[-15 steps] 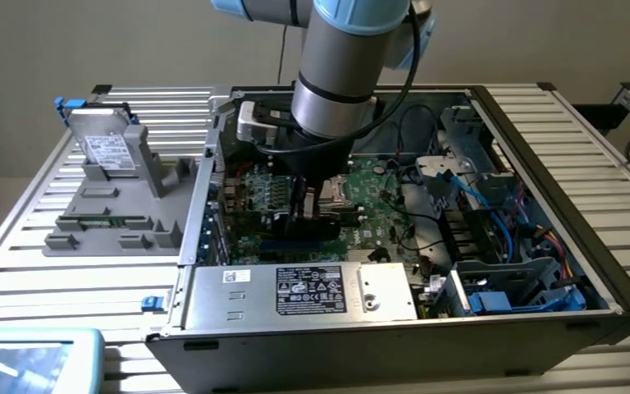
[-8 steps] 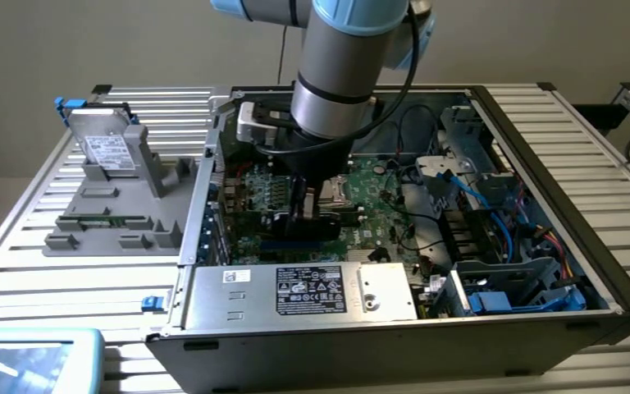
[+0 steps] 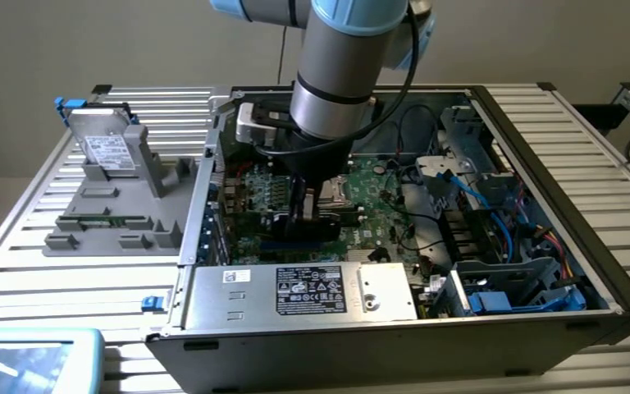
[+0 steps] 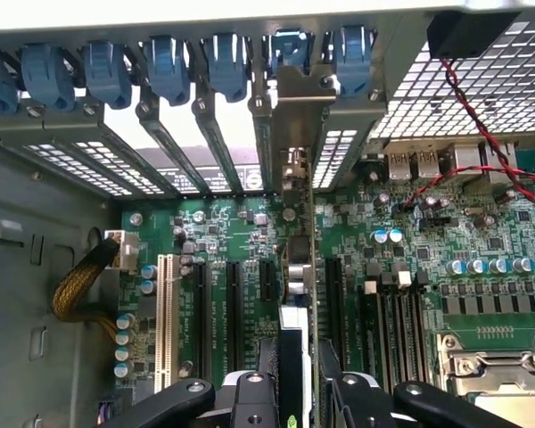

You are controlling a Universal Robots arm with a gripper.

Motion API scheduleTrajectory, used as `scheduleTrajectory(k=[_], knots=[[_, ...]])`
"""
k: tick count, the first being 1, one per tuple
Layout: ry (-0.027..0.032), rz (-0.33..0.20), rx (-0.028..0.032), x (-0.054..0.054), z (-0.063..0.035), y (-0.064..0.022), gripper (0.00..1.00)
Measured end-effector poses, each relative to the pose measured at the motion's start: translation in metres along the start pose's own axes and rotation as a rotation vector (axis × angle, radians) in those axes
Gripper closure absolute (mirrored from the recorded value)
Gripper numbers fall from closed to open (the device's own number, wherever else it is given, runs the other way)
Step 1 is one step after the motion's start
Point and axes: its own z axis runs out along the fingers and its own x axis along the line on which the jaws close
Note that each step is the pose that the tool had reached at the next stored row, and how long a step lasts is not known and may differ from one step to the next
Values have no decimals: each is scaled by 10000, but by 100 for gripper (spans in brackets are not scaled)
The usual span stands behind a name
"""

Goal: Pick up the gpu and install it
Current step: 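Insert the gpu into the slot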

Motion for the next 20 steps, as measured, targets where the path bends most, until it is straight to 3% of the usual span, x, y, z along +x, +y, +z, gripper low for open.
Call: scheduleTrajectory(k=[3, 13, 16, 20], knots=[[35, -18, 1, 6, -1, -1, 72], [38, -35, 3, -15, -1, 1, 72], [125, -22, 7, -40, -2, 3, 72], [163, -49, 9, -49, -1, 3, 72]])
